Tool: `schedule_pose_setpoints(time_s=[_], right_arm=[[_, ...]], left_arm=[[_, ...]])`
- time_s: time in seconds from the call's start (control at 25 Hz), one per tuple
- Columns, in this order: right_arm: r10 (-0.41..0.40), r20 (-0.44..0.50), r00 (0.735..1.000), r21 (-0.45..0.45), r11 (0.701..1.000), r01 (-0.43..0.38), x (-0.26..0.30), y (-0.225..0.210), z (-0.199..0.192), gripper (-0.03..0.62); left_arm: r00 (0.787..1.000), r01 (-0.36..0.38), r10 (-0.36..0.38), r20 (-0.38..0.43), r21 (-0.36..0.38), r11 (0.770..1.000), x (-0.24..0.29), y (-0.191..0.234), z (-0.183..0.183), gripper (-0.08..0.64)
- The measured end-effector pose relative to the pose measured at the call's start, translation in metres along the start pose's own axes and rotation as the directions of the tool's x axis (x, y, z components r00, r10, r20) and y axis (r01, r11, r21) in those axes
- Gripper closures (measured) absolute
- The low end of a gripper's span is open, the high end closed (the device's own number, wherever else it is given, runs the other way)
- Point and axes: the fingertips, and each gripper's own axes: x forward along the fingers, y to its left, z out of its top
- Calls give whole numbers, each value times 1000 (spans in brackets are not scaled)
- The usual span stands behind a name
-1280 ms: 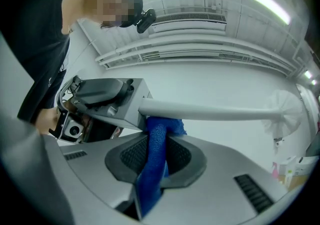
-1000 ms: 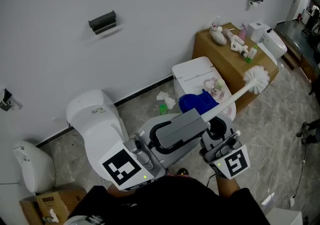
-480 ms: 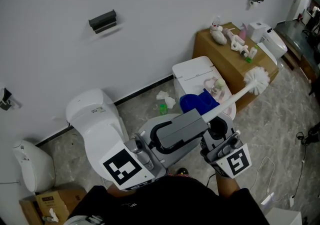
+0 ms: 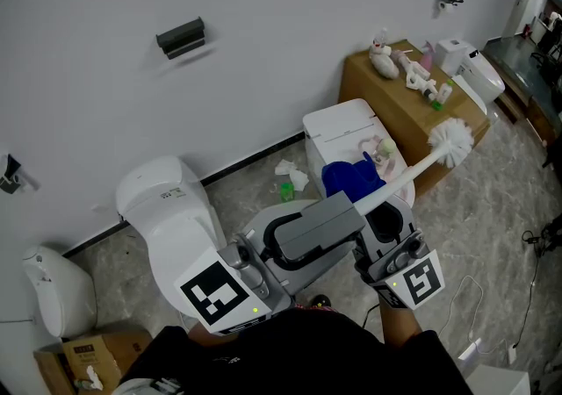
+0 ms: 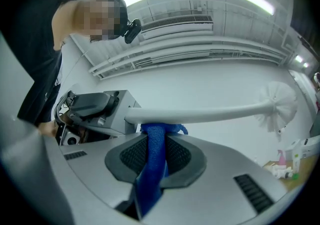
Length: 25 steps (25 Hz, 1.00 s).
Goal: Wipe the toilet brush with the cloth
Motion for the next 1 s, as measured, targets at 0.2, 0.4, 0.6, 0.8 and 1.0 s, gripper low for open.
schedule_pose_setpoints(time_s=[0.2, 0.4, 0.6, 0.8, 1.0], right_arm=[[-14, 1, 1000, 10, 1000, 14, -2, -7, 0, 522], [-43, 9, 999, 50, 998, 42, -7, -19, 0, 522], [-61, 10, 998, 66, 996, 60, -10, -29, 1, 522], [-86, 9, 996, 69, 994, 86, -20, -39, 1, 522], [-120, 5, 993, 62, 991, 120, -28, -52, 2, 522]], left_arm=[[1000, 0, 0, -1, 0, 1000, 0, 0, 0, 370], [1000, 4, -4, 3, 7, 1000, 0, 0, 0, 370], [1000, 3, -3, 3, -7, 1000, 0, 0, 0, 370], [1000, 14, -14, 10, 12, 1000, -1, -6, -2, 370], [1000, 15, -15, -2, -5, 1000, -1, -8, -4, 370]])
